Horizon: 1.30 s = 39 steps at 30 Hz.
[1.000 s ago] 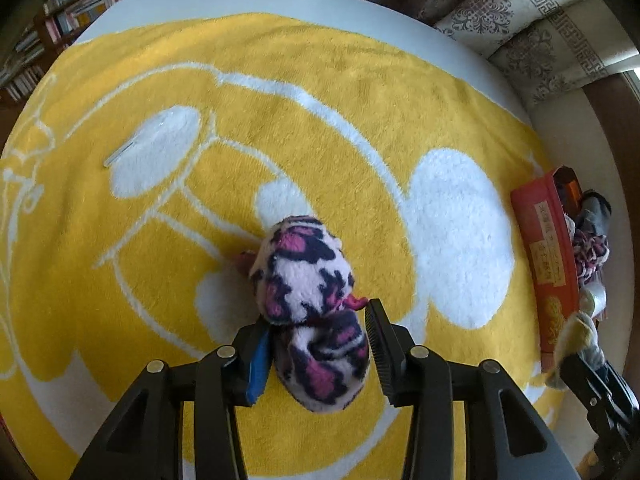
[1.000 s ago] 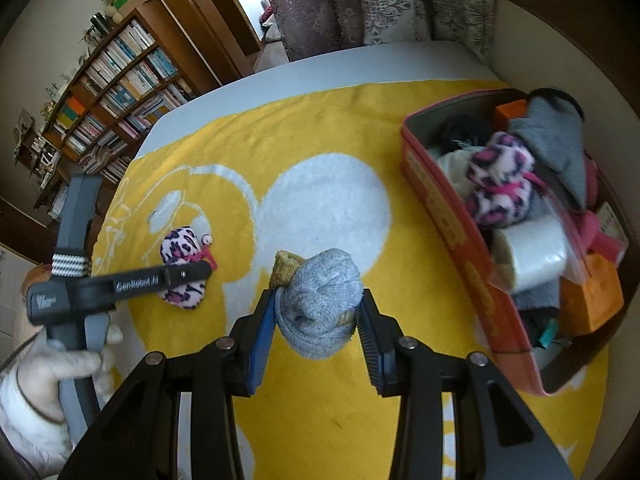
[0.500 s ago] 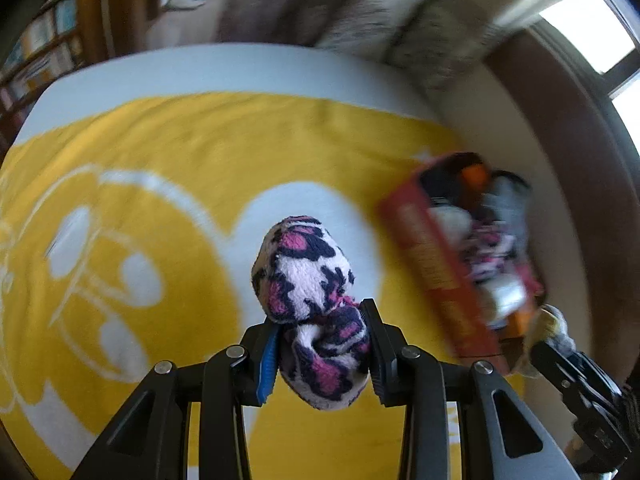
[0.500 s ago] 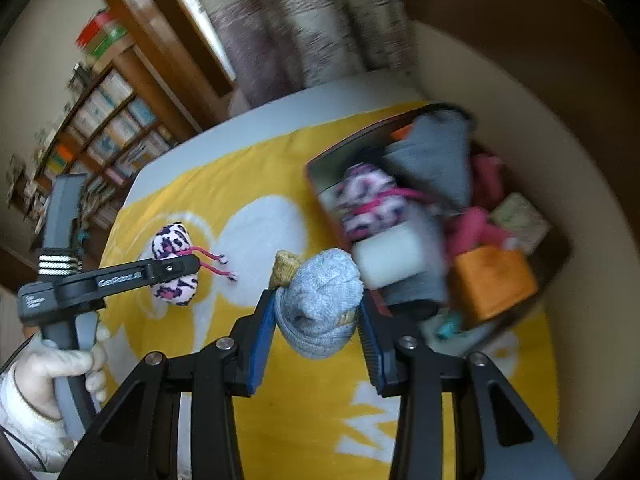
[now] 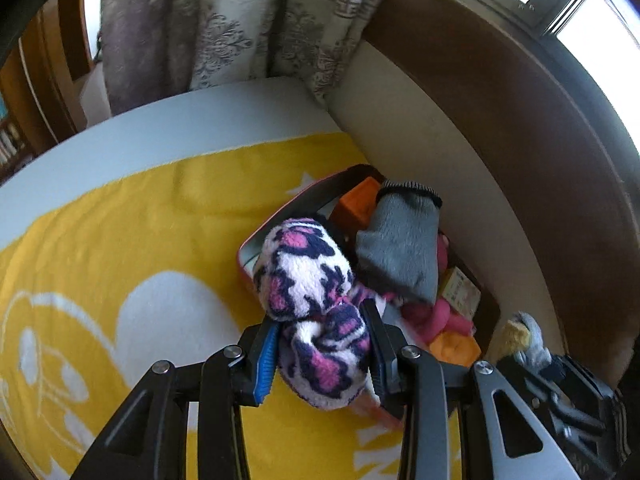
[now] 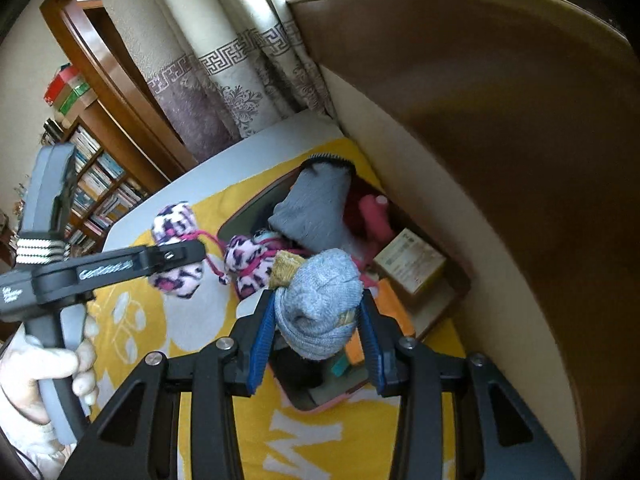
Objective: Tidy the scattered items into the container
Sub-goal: 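Carry the plush and grey ball to the tin and open both tools inside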
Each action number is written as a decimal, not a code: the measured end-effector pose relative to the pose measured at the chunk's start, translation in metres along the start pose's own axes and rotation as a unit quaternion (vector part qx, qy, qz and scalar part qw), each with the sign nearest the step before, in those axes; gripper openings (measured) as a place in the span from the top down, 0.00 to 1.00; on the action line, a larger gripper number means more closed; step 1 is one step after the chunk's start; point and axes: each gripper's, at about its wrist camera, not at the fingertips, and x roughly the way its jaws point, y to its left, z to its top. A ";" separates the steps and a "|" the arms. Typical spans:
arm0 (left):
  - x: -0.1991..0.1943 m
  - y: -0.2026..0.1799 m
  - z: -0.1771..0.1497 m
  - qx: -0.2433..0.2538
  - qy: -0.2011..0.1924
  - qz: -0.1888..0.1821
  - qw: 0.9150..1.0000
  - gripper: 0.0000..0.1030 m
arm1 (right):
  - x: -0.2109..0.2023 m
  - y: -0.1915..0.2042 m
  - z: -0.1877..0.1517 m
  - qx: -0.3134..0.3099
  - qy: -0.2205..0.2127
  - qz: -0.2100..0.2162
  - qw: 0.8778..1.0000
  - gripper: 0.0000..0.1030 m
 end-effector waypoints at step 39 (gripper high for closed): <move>0.016 0.003 0.048 0.008 -0.001 -0.047 0.999 0.53 | 0.025 0.007 -0.002 -0.016 0.025 -0.002 1.000 0.42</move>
